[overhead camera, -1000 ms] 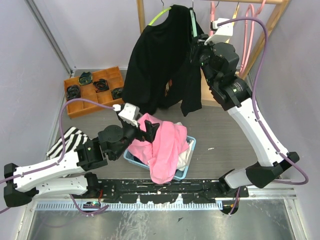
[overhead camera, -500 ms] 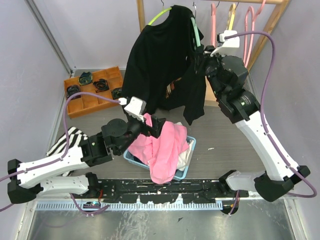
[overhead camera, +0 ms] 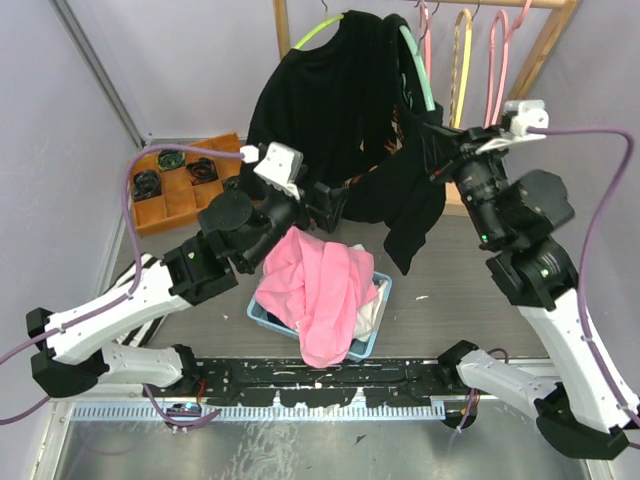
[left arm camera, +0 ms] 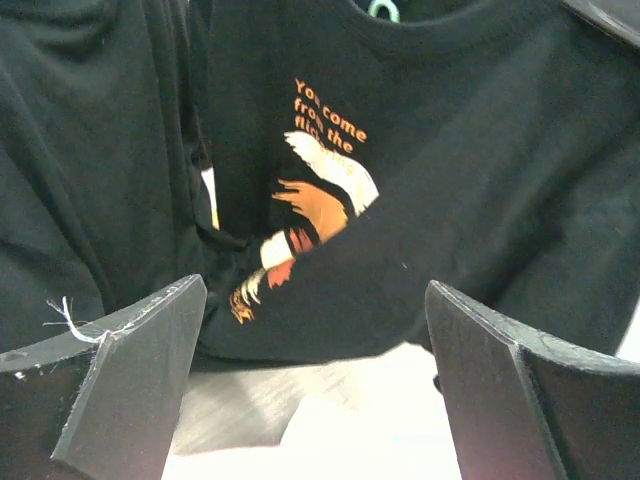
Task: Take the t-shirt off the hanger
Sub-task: Pick up the hanger from the clothesline, then remove the T-shirt from the hanger.
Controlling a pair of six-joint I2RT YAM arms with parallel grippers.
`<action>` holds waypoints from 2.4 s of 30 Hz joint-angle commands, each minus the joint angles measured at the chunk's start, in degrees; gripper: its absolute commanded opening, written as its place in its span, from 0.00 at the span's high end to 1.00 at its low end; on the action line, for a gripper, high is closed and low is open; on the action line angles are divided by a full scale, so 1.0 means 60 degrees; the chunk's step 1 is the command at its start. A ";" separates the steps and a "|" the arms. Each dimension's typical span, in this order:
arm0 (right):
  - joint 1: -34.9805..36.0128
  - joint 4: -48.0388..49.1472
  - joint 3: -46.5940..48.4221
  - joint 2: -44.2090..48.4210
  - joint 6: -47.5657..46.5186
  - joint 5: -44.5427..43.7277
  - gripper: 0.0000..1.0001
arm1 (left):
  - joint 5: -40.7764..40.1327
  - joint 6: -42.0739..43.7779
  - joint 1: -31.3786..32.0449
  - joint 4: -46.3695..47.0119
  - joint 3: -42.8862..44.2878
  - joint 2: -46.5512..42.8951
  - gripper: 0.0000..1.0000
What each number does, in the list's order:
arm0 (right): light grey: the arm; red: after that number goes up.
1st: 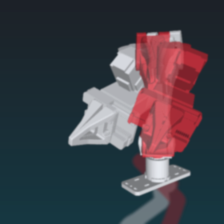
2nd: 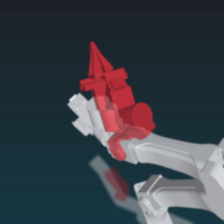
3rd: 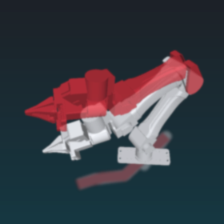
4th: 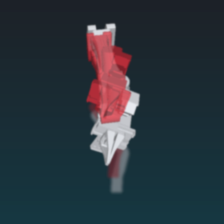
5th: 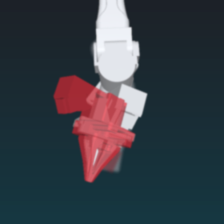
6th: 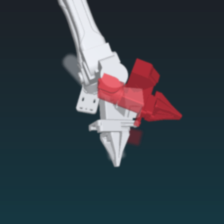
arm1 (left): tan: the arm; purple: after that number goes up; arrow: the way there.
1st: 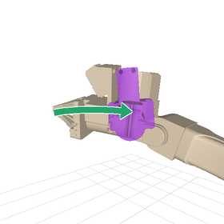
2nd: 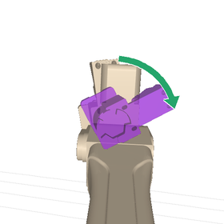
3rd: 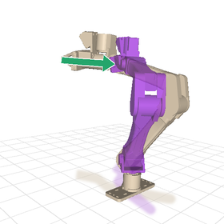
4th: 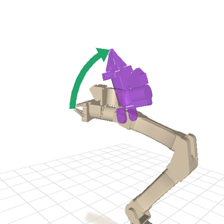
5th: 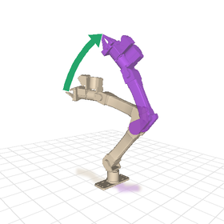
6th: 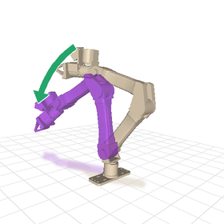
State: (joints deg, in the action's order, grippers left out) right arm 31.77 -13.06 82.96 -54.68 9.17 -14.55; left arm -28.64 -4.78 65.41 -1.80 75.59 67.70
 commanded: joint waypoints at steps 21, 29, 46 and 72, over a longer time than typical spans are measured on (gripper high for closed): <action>0.0052 0.2030 -0.0779 0.2827 -0.0429 0.2182 0.99 | 0.3223 0.0981 -0.1733 -0.0053 0.5960 0.3663 0.02; 0.0051 0.2074 -0.1483 0.3180 -0.0271 0.2190 0.99 | 0.4414 0.0442 -0.2211 0.0211 0.7078 0.4647 0.02; 0.0052 0.1993 -0.2063 0.3582 -0.0090 0.2350 0.99 | 0.4589 -0.0052 -0.2482 0.0284 0.8375 0.6015 0.06; 0.0052 0.2293 -0.3051 0.3099 0.0147 0.1484 0.99 | 0.7482 -0.1257 -0.2316 0.0915 0.4964 0.4018 1.00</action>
State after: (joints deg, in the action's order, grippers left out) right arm 31.92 -9.34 64.62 -34.74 9.67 -3.40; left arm 9.10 -10.46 49.82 1.41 109.14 96.86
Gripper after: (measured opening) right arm 0.226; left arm 0.008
